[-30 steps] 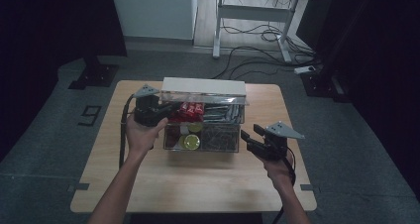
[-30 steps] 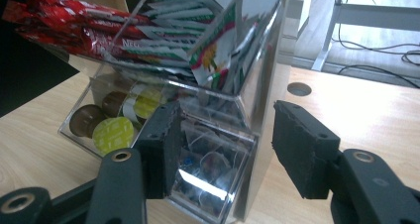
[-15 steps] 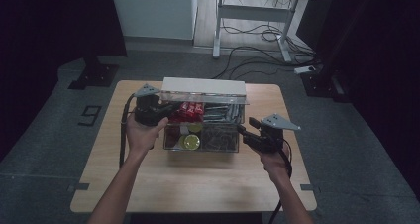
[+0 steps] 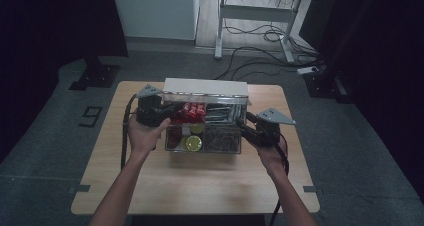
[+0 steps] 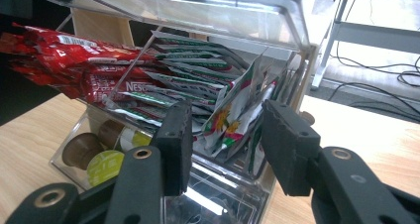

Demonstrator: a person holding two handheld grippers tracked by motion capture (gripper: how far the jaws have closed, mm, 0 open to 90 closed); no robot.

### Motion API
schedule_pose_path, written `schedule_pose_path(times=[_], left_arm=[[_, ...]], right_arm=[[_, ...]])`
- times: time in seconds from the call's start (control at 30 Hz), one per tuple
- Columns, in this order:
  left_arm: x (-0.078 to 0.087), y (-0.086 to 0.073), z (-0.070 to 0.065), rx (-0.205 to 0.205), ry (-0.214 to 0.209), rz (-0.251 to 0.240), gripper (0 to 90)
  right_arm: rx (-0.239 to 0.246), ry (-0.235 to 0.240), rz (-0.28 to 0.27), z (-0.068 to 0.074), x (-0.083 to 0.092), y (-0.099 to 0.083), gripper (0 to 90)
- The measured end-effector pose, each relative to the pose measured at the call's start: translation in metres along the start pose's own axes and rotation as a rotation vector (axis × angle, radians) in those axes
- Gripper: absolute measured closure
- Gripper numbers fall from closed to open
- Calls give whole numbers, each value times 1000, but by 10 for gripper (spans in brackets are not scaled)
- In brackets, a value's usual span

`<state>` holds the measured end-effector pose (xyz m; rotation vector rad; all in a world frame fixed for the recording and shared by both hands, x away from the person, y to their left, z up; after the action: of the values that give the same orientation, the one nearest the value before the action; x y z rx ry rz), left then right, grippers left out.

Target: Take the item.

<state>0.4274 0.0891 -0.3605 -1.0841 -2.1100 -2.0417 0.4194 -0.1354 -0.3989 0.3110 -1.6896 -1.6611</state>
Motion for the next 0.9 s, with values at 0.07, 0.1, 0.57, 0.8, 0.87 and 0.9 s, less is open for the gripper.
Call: schedule_pose_path(times=[0.07, 0.1, 0.57, 0.8, 0.87, 0.9], left_arm=[[0, 0, 0, 0, 0, 0, 900], [0, 0, 0, 0, 0, 0, 900], [-1, 0, -1, 0, -3, 2, 900], [-2, 0, -2, 1, -4, 0, 900], [-2, 0, -2, 2, -4, -1, 900], [-2, 0, -2, 2, -4, -1, 900]], right_arm=[[6, -7, 4, 0, -4, 0, 560], [5, -6, 5, -1, -5, 1, 563], [-9, -21, 13, -5, -27, 5, 598], [1, -14, 68, -4, -40, 0, 729], [1, -14, 72, -4, -40, -1, 821], [1, -14, 72, -4, -40, -1, 821]])
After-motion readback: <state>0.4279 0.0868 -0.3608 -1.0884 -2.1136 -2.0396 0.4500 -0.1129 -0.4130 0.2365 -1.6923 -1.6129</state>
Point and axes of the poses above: each handheld gripper's, and its own axes: x roughly backward along the jaws, y roughly out of its top, z roughly to its left, the point moved 9 cm from there along -x, roughly forward along the jaws, and after that the axes turned 11 degrees about y, right-handed, at the moved point
